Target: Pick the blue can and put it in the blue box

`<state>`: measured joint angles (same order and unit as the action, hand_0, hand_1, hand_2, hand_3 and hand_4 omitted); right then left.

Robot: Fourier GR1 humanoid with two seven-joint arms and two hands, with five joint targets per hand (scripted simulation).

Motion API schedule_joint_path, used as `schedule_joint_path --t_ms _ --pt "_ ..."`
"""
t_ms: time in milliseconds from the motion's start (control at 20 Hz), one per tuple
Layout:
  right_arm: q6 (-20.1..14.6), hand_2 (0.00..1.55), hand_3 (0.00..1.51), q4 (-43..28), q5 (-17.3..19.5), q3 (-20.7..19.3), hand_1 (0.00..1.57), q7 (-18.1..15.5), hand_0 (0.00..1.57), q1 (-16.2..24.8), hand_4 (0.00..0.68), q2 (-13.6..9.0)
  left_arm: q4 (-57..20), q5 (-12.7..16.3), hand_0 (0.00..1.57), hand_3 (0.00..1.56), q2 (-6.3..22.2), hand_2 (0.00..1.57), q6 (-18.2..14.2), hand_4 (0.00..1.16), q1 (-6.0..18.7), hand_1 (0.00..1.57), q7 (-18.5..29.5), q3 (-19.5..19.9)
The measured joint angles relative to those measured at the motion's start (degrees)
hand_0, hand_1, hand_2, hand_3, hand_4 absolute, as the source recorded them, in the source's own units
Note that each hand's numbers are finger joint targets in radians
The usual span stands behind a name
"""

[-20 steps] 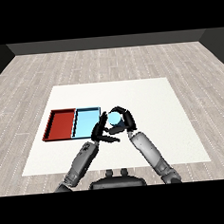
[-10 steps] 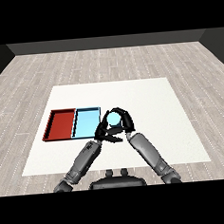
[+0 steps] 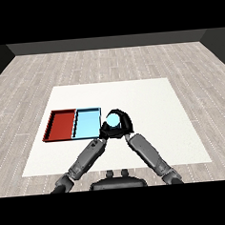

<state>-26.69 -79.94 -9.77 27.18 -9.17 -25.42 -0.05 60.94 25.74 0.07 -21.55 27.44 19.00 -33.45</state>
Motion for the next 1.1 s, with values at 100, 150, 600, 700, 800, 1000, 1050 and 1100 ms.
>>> schedule_joint_path --t_ms 100,150,600,700,800,1000,1050,1100 --pt "-0.42 1.45 1.39 -0.39 -1.07 0.57 1.45 -1.18 1.45 0.56 0.614 -0.22 -1.31 2.71 0.86 0.77 0.25 0.94 -2.13 0.57 1.01 0.86 0.77 -1.04" --pt "-0.34 1.44 1.39 -0.4 -1.39 0.62 1.45 -1.6 1.45 0.67 0.615 -0.22 -1.38 4.18 1.44 1.22 0.25 1.41 -2.38 0.62 0.85 1.44 1.83 -1.24" --pt "-1.51 1.44 1.39 -0.48 -5.16 1.22 1.42 -3.29 1.42 0.44 0.598 -0.27 -5.36 12.18 1.57 1.51 0.37 1.57 0.08 1.03 1.0 1.57 10.38 -0.97" --pt "-1.78 1.42 1.37 -1.32 -4.95 1.39 1.39 -2.57 1.39 0.45 0.528 -0.31 -6.29 12.83 1.57 1.51 0.37 1.57 0.68 1.11 1.95 1.57 11.83 -0.68" --pt "-1.59 1.24 1.1 -1.96 -5.68 1.52 1.16 -2.0 1.16 0.33 0.397 -0.45 -6.37 13.87 1.57 1.54 0.62 1.57 -0.21 1.06 2.35 1.57 13.89 -1.41" --pt "0.54 0.0 0.0 -2.94 -4.05 1.42 0.0 0.91 0.0 0.27 0.0 -0.71 -6.0 13.38 1.57 1.54 0.51 1.57 -1.76 1.12 1.73 1.57 15.95 -1.68" --pt "1.22 0.0 0.0 -2.8 -3.41 1.28 0.0 1.17 0.0 0.36 0.0 -0.66 -6.42 13.45 1.57 1.54 0.45 1.57 -1.71 1.12 1.83 1.57 16.41 -1.71" --pt "1.87 0.0 0.0 -2.7 -2.77 1.05 0.0 1.4 0.0 0.48 0.0 -0.53 -6.77 13.53 1.57 1.54 0.4 1.57 -1.65 1.12 1.91 1.57 16.79 -1.75"
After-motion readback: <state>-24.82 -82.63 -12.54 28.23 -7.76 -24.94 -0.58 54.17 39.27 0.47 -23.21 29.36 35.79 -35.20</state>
